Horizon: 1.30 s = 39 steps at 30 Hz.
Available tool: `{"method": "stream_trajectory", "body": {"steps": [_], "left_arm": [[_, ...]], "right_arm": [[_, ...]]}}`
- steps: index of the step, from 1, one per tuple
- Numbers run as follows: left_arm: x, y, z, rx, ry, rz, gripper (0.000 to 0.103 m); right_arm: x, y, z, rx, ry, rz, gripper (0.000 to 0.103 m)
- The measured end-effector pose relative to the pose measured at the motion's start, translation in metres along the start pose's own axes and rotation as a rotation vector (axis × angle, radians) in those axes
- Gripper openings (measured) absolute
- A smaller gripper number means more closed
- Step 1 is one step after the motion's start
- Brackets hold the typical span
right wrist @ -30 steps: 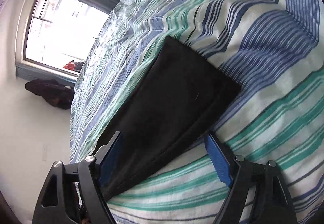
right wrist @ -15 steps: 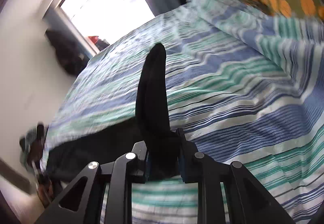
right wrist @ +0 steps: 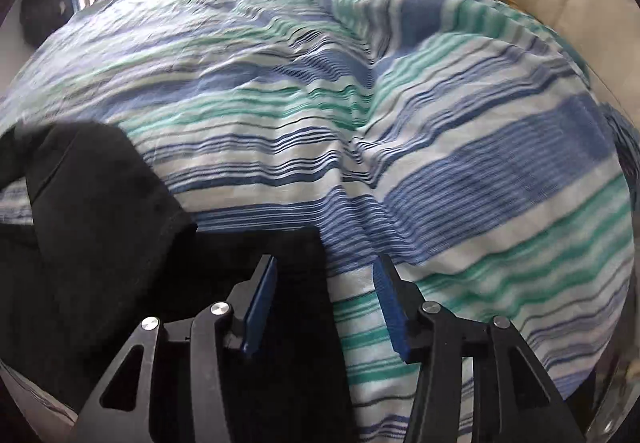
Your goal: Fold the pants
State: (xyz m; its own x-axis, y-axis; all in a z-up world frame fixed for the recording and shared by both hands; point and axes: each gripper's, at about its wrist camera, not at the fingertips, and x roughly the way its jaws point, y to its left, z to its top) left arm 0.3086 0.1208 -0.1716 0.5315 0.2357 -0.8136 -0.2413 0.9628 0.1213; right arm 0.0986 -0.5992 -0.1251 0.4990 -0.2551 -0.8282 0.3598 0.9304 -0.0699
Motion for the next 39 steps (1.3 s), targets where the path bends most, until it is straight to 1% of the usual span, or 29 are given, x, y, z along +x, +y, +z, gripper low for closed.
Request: {"method": "stream_trajectory", "body": {"steps": [1,2,3,4,5,8,9,11,12,13,14,15,16,17,18,19,20,22,25,29,32,39], "left_arm": [[-0.004,-0.001,0.001,0.008,0.017,0.009,0.102],[-0.010,-0.003,0.002,0.018,0.033,0.018,0.102],[-0.018,-0.005,0.001,0.027,0.043,0.021,0.102],[-0.028,-0.006,-0.002,0.030,0.041,0.005,0.102],[-0.040,-0.008,-0.007,0.031,0.034,-0.034,0.102],[-0.078,-0.015,-0.028,0.037,-0.002,-0.169,0.102],[-0.086,-0.019,-0.036,0.046,-0.006,-0.201,0.103],[-0.091,-0.030,-0.051,0.077,0.012,-0.245,0.103],[-0.088,-0.035,-0.058,0.094,0.030,-0.253,0.103],[-0.080,-0.041,-0.065,0.109,0.065,-0.252,0.103],[-0.066,-0.046,-0.073,0.119,0.122,-0.252,0.103],[-0.058,-0.049,-0.081,0.122,0.120,-0.246,0.103],[-0.060,-0.047,-0.086,0.116,0.066,-0.254,0.103],[-0.061,-0.045,-0.088,0.104,0.044,-0.261,0.103],[-0.061,-0.044,-0.088,0.100,0.042,-0.265,0.103],[-0.061,-0.043,-0.087,0.094,0.045,-0.267,0.103],[-0.060,-0.042,-0.086,0.088,0.051,-0.268,0.103],[-0.060,-0.043,-0.085,0.092,0.050,-0.264,0.103],[-0.061,-0.047,-0.087,0.102,0.044,-0.254,0.102],[-0.059,-0.046,-0.092,0.122,0.018,-0.244,0.103],[-0.057,-0.047,-0.094,0.126,0.002,-0.243,0.103],[-0.058,-0.048,-0.098,0.128,-0.015,-0.242,0.103]], "right_arm": [[-0.011,0.002,0.006,0.029,-0.031,0.000,0.059],[-0.023,0.007,0.004,0.048,-0.060,0.013,0.063],[-0.036,0.018,0.001,0.054,-0.084,0.035,0.064],[-0.048,0.033,-0.002,0.056,-0.108,0.063,0.064],[-0.059,0.051,-0.006,0.052,-0.123,0.100,0.067],[-0.077,0.117,-0.021,-0.011,-0.149,0.227,0.071],[-0.074,0.143,-0.024,-0.042,-0.143,0.267,0.073],[-0.067,0.193,-0.034,-0.108,-0.125,0.337,0.074],[-0.063,0.215,-0.042,-0.143,-0.109,0.362,0.074],[-0.059,0.235,-0.053,-0.184,-0.091,0.381,0.074],[-0.051,0.252,-0.059,-0.235,-0.071,0.379,0.074],[-0.042,0.267,-0.067,-0.289,-0.048,0.355,0.074],[-0.030,0.278,-0.075,-0.332,0.002,0.335,0.074],[-0.020,0.282,-0.081,-0.347,0.028,0.322,0.078],[-0.019,0.280,-0.085,-0.333,0.002,0.329,0.080],[-0.019,0.278,-0.086,-0.315,-0.010,0.346,0.087],[-0.016,0.276,-0.086,-0.306,0.005,0.366,0.096],[-0.013,0.275,-0.090,-0.310,0.002,0.397,0.103],[-0.013,0.274,-0.097,-0.316,-0.030,0.391,0.103],[-0.014,0.271,-0.099,-0.312,-0.040,0.407,0.103],[-0.017,0.271,-0.102,-0.324,-0.058,0.401,0.103],[-0.019,0.272,-0.098,-0.315,-0.060,0.402,0.103]]}}
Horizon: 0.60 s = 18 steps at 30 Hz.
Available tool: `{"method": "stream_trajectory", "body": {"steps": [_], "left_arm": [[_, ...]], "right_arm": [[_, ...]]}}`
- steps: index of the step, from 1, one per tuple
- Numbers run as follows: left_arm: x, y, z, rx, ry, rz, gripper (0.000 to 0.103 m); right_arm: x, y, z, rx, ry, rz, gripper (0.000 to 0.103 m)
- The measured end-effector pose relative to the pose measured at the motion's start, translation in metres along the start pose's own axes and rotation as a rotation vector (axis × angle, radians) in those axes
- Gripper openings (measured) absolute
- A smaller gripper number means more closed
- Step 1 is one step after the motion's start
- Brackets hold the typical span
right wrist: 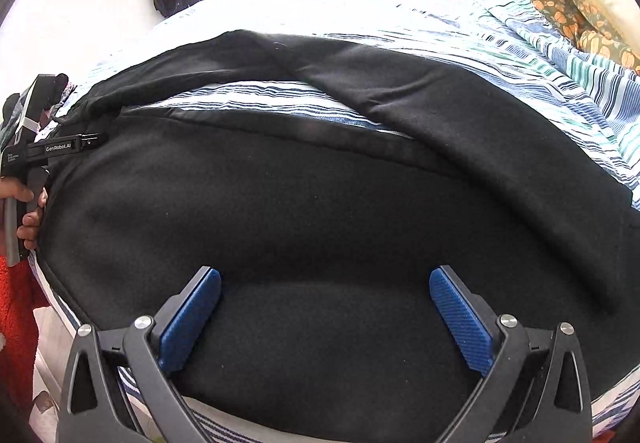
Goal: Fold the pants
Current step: 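Grasp the trouser leg with the right tool and lift it toward the left tool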
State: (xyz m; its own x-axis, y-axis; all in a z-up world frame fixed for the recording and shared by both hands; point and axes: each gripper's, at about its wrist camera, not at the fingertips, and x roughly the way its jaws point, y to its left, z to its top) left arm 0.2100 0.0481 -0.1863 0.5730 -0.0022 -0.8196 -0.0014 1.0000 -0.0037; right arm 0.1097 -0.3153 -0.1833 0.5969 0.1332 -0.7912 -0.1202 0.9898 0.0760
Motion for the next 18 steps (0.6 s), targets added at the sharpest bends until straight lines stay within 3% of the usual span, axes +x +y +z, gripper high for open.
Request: {"method": "stream_trajectory", "body": {"steps": [5,9,10,13,14,18], "left_arm": [[-0.002,-0.002,-0.003,0.006,-0.009,0.009,0.103],[-0.003,-0.003,-0.004,0.007,-0.013,0.009,0.103],[-0.003,-0.003,-0.004,0.007,-0.015,0.009,0.103],[-0.004,-0.003,-0.004,0.008,-0.020,0.008,0.103],[-0.004,-0.003,-0.004,0.008,-0.020,0.008,0.103],[-0.004,-0.003,-0.004,0.008,-0.022,0.010,0.103]], "right_arm": [[-0.002,0.002,0.000,-0.007,-0.011,0.003,0.103],[-0.015,0.003,0.014,0.005,0.048,-0.050,0.102],[-0.024,-0.001,0.017,0.051,0.024,-0.030,0.102],[-0.039,-0.031,0.015,0.291,-0.033,0.274,0.102],[-0.038,-0.044,0.012,0.370,-0.034,0.305,0.102],[-0.050,-0.114,-0.006,0.642,-0.115,0.152,0.099]]}}
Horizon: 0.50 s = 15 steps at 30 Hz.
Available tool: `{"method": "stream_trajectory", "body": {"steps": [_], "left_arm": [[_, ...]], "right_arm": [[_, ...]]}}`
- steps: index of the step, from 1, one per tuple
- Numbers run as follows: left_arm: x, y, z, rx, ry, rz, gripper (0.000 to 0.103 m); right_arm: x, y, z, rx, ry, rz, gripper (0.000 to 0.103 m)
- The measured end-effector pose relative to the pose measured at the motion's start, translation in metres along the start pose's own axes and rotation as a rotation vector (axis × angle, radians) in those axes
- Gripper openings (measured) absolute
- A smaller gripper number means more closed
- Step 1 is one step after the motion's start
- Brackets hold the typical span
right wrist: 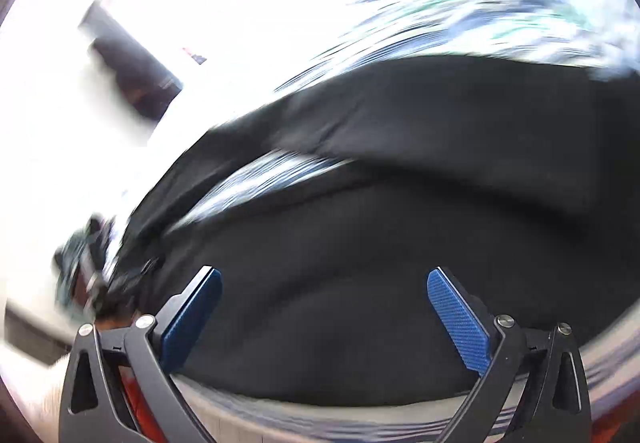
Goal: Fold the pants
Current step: 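Grasp the trouser leg with the right tool and lift it toward the left tool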
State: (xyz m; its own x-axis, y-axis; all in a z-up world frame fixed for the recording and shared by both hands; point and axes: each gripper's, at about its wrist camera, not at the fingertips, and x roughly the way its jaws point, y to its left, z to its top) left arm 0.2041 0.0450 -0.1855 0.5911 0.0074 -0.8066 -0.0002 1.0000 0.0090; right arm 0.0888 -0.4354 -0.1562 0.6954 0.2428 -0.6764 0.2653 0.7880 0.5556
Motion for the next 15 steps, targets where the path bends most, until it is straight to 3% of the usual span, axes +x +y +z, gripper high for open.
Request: {"method": "stream_trajectory", "body": {"steps": [2,5,10,11,12,14,15], "left_arm": [[-0.001,-0.001,-0.001,0.000,-0.002,0.002,0.103],[-0.002,-0.002,-0.001,0.002,-0.005,0.006,0.103],[-0.002,-0.003,-0.001,0.002,-0.009,0.013,0.103],[-0.002,-0.003,-0.001,0.002,-0.010,0.015,0.103],[-0.002,-0.003,-0.001,0.001,-0.011,0.016,0.103],[-0.002,-0.003,-0.001,0.001,-0.012,0.018,0.103],[-0.003,-0.004,-0.001,0.001,-0.012,0.020,0.103]], "right_arm": [[-0.014,-0.034,0.011,0.133,-0.070,-0.020,0.099],[-0.024,-0.067,0.020,0.283,-0.134,0.052,0.099],[-0.017,-0.073,0.029,0.316,-0.148,0.065,0.100],[-0.016,-0.072,0.030,0.312,-0.149,0.050,0.096],[-0.016,-0.071,0.029,0.306,-0.149,0.014,0.089],[-0.012,-0.074,0.032,0.290,-0.104,-0.043,0.027],[-0.008,-0.076,0.032,0.308,-0.087,-0.017,0.026]]}}
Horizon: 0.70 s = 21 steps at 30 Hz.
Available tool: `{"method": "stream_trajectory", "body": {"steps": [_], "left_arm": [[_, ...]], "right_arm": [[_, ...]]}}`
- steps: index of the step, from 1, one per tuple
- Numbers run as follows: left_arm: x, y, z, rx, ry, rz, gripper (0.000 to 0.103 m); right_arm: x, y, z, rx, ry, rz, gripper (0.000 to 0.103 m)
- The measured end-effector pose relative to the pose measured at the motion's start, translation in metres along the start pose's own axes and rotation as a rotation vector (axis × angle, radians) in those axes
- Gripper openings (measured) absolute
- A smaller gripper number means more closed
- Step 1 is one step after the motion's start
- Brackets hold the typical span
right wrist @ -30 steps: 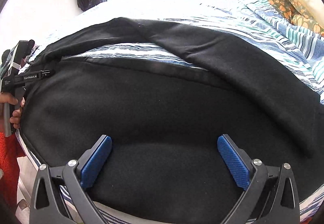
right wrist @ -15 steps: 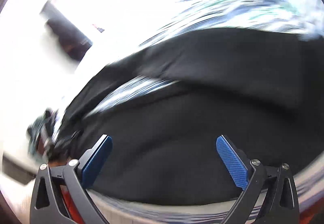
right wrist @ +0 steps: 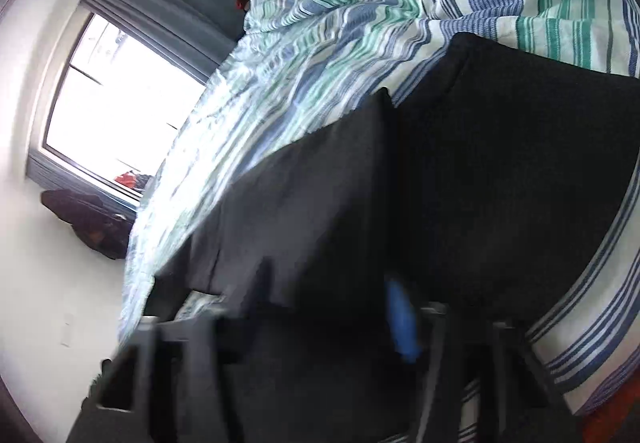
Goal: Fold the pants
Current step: 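Grasp the trouser leg with the right tool and lift it toward the left tool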
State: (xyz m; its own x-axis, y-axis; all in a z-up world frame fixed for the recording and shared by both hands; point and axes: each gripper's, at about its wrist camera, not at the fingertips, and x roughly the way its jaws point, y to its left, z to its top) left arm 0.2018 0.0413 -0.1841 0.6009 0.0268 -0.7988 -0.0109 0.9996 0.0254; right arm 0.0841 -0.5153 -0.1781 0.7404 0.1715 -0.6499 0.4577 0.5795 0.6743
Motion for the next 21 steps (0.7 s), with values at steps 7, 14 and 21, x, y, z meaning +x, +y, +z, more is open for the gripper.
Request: {"method": "stream_trajectory", "body": {"steps": [7,14,21], "left_arm": [[-0.025,-0.002,0.036,-0.063,0.112,-0.095,0.102],[-0.004,-0.046,0.137,-0.277,0.169,-0.624,0.102],[0.050,-0.052,0.179,-0.406,0.217,-0.624,0.047]], "right_arm": [[-0.050,0.040,0.000,-0.200,-0.107,0.128,0.022],[-0.108,0.082,-0.014,-0.387,-0.167,0.273,0.022],[-0.170,0.087,-0.008,-0.410,-0.217,0.415,0.022]]}}
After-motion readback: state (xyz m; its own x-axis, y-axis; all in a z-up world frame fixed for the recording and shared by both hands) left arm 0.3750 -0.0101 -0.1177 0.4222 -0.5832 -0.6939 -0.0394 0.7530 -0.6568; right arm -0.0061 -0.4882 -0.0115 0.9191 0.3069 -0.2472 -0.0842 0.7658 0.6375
